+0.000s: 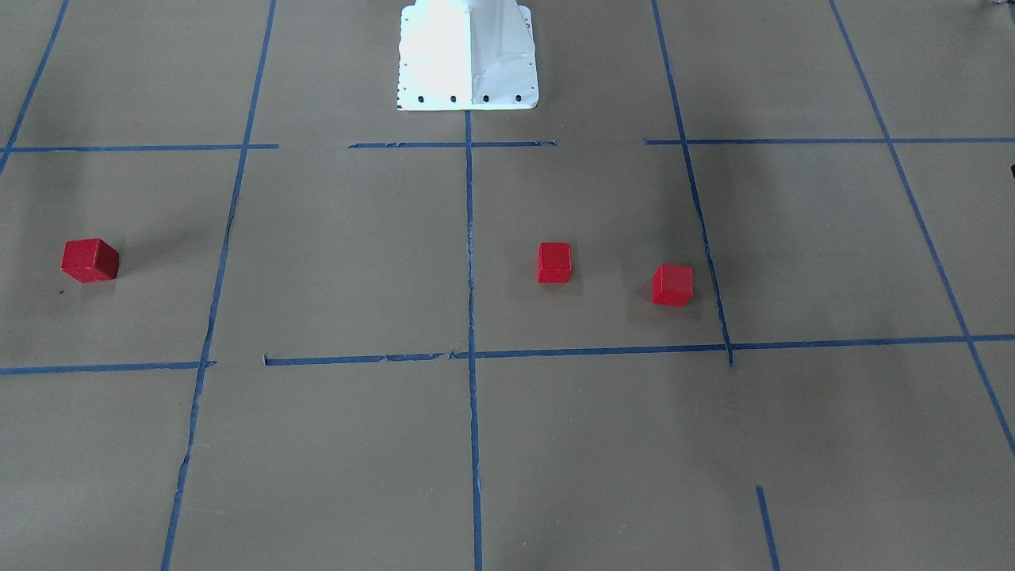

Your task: Form red blocks into L shape at center

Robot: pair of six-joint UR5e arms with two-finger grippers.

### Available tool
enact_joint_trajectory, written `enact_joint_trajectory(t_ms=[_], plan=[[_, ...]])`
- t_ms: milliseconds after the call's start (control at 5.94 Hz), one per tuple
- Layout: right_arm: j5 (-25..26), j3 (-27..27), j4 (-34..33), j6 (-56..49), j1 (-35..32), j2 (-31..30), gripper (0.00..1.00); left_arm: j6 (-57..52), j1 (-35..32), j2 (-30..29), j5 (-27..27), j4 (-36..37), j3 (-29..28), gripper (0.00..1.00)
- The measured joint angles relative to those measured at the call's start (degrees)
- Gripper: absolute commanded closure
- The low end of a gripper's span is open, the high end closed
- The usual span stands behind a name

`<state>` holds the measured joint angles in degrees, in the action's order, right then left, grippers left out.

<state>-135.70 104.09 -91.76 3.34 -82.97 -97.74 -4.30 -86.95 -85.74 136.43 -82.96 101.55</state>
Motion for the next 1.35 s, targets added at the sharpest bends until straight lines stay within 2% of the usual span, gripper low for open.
enact_joint_trajectory(t_ms=[1348], plan=[[0.05,-0.24,0.08,-0.02,0.0,-0.36,0.0,0.76,-0.06,0.46,-0.12,-0.73,1.74,0.0]])
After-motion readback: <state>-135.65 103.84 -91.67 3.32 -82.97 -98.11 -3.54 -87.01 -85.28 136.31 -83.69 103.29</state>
